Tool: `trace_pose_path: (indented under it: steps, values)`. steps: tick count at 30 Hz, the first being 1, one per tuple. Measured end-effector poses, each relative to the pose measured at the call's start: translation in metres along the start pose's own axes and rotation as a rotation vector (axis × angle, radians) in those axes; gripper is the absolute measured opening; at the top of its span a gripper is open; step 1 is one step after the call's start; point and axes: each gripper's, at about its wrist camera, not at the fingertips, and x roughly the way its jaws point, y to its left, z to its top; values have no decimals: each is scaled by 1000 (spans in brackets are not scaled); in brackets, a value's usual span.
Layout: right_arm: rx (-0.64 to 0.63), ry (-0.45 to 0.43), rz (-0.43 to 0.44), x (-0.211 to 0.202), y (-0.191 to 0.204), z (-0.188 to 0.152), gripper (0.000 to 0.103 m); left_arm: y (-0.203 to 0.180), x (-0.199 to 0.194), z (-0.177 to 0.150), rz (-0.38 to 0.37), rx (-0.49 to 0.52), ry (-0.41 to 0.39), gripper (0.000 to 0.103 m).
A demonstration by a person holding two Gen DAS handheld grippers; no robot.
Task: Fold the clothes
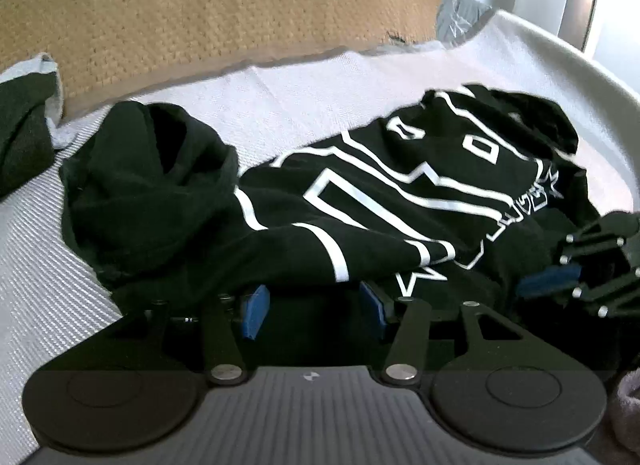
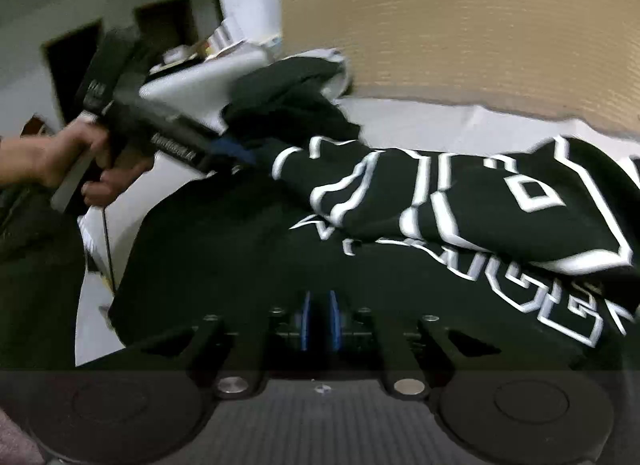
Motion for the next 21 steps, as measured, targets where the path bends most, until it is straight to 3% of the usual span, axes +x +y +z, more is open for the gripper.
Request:
trace_pose_path:
  steps: [5,8,12,18,21]
  values:
    - [41,-67,25,-5,-11,7,16,-20,12,1,15,89,35,54]
    - [107,-120,38,-14,-22,8,24,-36,19,-1,40,171,28,56]
    - [145,-163,27,-24,-27,8,24,-50,31,4,64,214,-6,58]
    - [176,-179,23,-24,-33,7,25,-48,41,35,124,30,-97,58]
    - [181,-191,14,-28,-35,6,26,-40,46,53,145,-84,-107,58]
